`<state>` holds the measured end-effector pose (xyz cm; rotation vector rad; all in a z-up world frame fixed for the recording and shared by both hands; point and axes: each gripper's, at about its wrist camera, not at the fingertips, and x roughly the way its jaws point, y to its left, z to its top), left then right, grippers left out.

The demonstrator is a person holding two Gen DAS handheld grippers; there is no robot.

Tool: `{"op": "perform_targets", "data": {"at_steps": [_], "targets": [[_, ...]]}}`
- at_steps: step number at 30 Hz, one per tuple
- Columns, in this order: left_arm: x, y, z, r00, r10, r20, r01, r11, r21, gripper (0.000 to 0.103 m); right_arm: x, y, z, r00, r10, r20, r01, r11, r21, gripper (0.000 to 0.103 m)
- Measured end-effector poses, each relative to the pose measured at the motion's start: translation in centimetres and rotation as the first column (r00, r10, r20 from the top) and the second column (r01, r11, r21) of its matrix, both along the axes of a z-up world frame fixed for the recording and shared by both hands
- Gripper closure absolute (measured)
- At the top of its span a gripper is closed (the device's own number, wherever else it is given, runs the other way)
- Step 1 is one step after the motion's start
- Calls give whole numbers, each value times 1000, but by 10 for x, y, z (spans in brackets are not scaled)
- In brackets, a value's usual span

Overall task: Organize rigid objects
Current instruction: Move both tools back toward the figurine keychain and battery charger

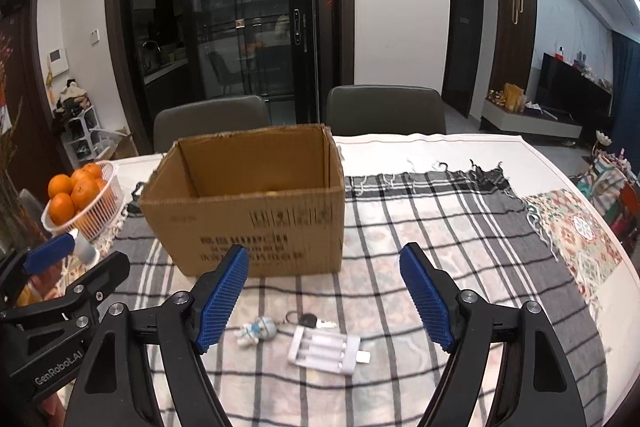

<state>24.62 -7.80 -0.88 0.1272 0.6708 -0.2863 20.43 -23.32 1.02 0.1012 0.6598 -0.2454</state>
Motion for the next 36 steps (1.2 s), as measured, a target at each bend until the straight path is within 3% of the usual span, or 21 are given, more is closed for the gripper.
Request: {"op": "perform_targets", "data": {"at_steps": [9, 13, 21, 29, 36], "targets": [[-21, 5, -25, 999, -46, 8, 46, 999, 16, 24, -30, 10, -27, 999, -44, 14, 44, 999, 23, 22], [-24, 1, -43, 996, -92, 7, 91, 994, 61, 24, -38, 10, -45, 997, -79, -5, 79, 996, 38, 21], [-13, -11, -79, 972, -233, -40, 237, 962, 139, 24, -45, 8, -91, 984, -164, -77, 170, 981, 92, 21], [9, -21, -109, 922, -378, -81, 386, 901, 196, 24, -33, 17, -120, 971, -205, -122, 215, 974, 78, 21], [23, -28, -125, 872, -483, -83, 486, 830, 275, 25, -19, 31, -130, 963, -232, -138, 236, 972, 14, 17]]}}
